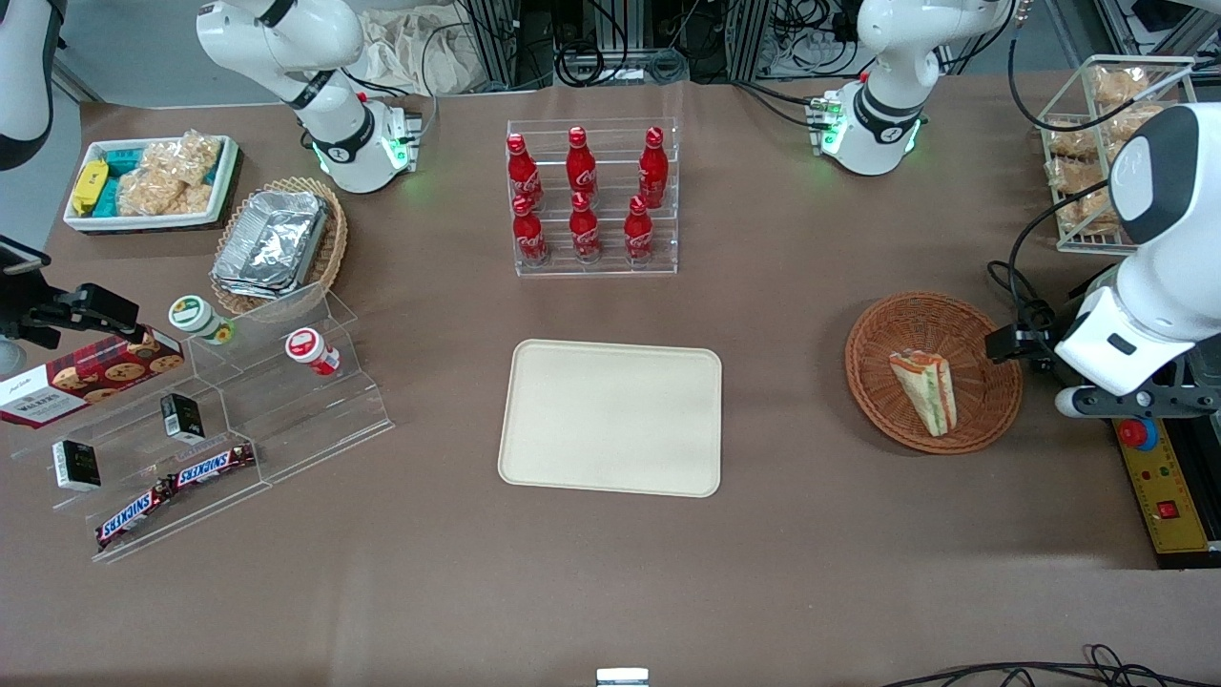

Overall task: Place sandwich from basket to tray
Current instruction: 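Move the left gripper over the wrapped sandwich in the wicker basket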

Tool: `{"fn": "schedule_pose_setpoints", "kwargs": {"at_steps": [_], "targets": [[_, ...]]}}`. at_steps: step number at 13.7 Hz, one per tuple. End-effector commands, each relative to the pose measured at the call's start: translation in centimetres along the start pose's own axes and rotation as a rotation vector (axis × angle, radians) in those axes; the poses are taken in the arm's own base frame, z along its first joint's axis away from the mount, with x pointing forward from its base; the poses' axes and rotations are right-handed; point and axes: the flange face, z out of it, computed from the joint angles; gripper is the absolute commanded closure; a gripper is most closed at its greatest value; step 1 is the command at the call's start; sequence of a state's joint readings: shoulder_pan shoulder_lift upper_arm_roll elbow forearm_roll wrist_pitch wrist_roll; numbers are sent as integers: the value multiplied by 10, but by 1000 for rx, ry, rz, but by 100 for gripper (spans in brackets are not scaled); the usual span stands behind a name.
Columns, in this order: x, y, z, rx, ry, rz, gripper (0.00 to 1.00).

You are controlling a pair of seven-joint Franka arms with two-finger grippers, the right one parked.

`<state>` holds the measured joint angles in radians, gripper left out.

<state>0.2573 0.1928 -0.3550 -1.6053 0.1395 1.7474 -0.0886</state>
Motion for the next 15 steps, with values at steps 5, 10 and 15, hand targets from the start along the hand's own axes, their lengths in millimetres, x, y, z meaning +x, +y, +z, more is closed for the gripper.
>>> {"fn": "schedule_pose_setpoints", "kwargs": {"at_steps": [5, 10, 15], "targets": [[1, 6, 9, 22, -33, -44, 0], [-9, 9, 74, 21, -24, -439, 0], [-17, 12, 141, 6, -11, -709, 0]]}}
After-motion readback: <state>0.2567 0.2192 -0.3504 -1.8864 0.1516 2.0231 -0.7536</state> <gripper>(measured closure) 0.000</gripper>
